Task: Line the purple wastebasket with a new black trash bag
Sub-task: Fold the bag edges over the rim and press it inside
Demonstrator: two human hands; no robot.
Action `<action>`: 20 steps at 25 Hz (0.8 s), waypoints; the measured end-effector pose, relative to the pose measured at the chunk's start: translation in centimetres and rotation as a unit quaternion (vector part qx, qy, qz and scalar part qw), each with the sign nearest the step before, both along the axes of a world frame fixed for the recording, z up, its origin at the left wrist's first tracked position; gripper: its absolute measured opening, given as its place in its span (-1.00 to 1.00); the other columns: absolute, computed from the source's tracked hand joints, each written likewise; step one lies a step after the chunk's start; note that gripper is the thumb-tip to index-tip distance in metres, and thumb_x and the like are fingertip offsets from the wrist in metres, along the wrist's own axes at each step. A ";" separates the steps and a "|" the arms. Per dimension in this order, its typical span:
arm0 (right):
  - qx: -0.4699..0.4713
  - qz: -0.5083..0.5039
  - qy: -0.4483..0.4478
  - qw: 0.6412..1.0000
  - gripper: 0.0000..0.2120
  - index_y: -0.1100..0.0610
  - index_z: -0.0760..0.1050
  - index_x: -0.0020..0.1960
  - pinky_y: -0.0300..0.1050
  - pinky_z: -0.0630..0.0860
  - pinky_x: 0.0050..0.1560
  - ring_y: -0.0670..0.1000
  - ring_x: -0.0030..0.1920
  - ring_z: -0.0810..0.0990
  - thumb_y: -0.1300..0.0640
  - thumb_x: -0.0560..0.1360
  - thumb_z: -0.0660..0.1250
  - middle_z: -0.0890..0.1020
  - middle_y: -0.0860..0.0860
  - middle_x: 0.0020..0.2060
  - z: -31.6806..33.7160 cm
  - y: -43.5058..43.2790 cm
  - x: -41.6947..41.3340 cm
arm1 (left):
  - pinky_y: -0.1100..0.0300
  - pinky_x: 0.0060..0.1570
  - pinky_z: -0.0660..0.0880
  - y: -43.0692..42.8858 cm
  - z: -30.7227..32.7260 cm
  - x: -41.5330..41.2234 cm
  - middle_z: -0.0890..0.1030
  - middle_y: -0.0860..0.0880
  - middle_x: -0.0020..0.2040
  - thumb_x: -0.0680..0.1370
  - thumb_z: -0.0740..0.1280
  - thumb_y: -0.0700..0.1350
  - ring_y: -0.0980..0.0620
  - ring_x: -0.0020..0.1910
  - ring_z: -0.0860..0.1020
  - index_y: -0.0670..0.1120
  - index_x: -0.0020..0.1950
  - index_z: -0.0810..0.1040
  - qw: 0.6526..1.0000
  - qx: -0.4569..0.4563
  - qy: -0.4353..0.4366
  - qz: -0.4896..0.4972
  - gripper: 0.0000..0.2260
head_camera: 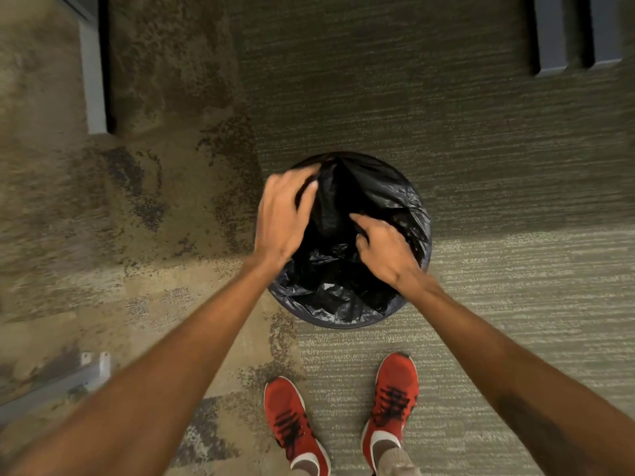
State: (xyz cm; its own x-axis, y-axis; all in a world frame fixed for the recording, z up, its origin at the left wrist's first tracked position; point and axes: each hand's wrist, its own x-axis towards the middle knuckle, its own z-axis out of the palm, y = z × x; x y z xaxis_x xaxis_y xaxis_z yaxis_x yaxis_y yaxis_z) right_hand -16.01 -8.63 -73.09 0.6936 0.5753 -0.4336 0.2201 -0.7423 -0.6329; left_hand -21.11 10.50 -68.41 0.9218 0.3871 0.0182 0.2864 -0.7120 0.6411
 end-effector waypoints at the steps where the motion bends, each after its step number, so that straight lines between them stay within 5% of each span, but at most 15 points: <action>1: 0.034 -0.056 -0.045 0.997 -0.52 0.06 0.38 0.50 -0.08 0.42 0.35 0.03 0.36 0.49 0.22 0.59 0.20 0.55 0.03 0.38 1.3 -0.3 -0.7 | 0.35 0.27 0.33 -0.5 -0.1 -2.1 0.60 0.02 0.32 0.66 0.26 -0.09 0.06 0.27 0.49 -0.04 0.40 0.53 0.997 0.001 -0.002 0.075 -0.70; 3: 0.063 -0.192 -0.126 0.971 -0.54 0.06 0.40 0.45 -0.13 0.41 0.29 -0.07 0.26 0.47 0.20 0.56 0.21 0.57 -0.02 0.31 3.5 -2.1 -2.8 | 0.32 0.37 0.26 -2.3 -0.2 -6.3 0.47 0.07 0.44 0.64 0.30 -0.10 0.14 0.38 0.36 0.03 0.50 0.41 0.965 -0.045 0.029 0.255 -0.59; 5: 0.023 -0.314 -0.124 0.941 -0.46 0.08 0.29 0.50 -0.06 0.31 0.40 -0.05 0.36 0.37 0.19 0.53 0.28 0.45 0.01 0.40 4.2 -4.8 -5.0 | 0.04 0.49 0.30 -4.9 -0.2 -9.8 0.35 0.05 0.54 0.60 0.36 -0.12 0.07 0.49 0.31 0.05 0.58 0.28 0.900 -0.126 0.100 0.406 -0.44; 7: 0.040 -0.417 0.059 0.906 -0.35 0.05 0.16 0.58 0.14 0.29 0.49 0.05 0.48 0.33 0.22 0.56 0.32 0.34 0.04 0.51 3.9 -6.4 -6.5 | -0.12 0.48 0.34 -7.3 -0.3 -12.1 0.35 -0.03 0.56 0.58 0.39 -0.13 -0.08 0.50 0.37 0.03 0.61 0.19 0.821 -0.267 0.158 0.479 -0.35; 10: 0.185 -0.498 0.296 0.794 -0.53 0.08 0.35 0.48 0.26 0.53 0.27 0.16 0.32 0.56 0.33 0.61 0.25 0.56 0.11 0.35 3.1 -6.6 -7.7 | -0.15 0.37 0.48 -9.0 -0.7 -13.3 0.37 -0.13 0.55 0.60 0.35 -0.25 -0.16 0.43 0.47 -0.09 0.60 0.22 0.732 -0.445 0.138 0.497 -0.40; 12: 0.210 -0.501 0.312 0.780 -0.59 0.06 0.45 0.41 0.26 0.63 0.12 0.15 0.22 0.65 0.35 0.61 0.24 0.65 0.10 0.23 3.2 -6.2 -8.1 | -0.12 0.31 0.54 -8.7 -0.5 -13.2 0.36 -0.13 0.55 0.61 0.32 -0.26 -0.14 0.41 0.49 -0.11 0.59 0.24 0.729 -0.451 0.131 0.498 -0.43; 15: 0.232 -0.484 0.284 0.795 -0.63 0.00 0.52 0.33 0.04 0.70 -0.15 0.09 0.10 0.71 0.31 0.59 0.28 0.71 0.07 0.14 4.1 -4.1 -8.6 | 0.19 0.02 0.65 -6.3 0.2 -13.5 0.36 -0.12 0.54 0.61 0.33 -0.26 0.08 0.27 0.60 -0.13 0.58 0.25 0.719 -0.451 0.105 0.519 -0.45; 20: 0.250 -0.451 0.294 0.805 -0.62 0.03 0.51 0.35 0.00 0.70 -0.19 0.13 0.11 0.69 0.32 0.59 0.27 0.69 0.11 0.17 6.0 3.9 -11.2 | 0.02 0.09 0.65 1.3 0.8 -17.7 0.55 -0.11 0.41 0.62 0.33 -0.24 -0.05 0.30 0.59 -0.18 0.48 0.43 0.710 -0.459 0.053 0.532 -0.58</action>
State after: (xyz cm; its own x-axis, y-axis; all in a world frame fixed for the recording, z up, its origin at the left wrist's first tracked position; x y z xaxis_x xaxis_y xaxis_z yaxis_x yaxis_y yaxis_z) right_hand -27.16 -4.75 -67.13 0.6865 0.1573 -0.7099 -0.7121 -0.0522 -0.7001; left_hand -38.78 11.83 -67.62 0.0767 0.6694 -0.7389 0.4304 0.6463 0.6302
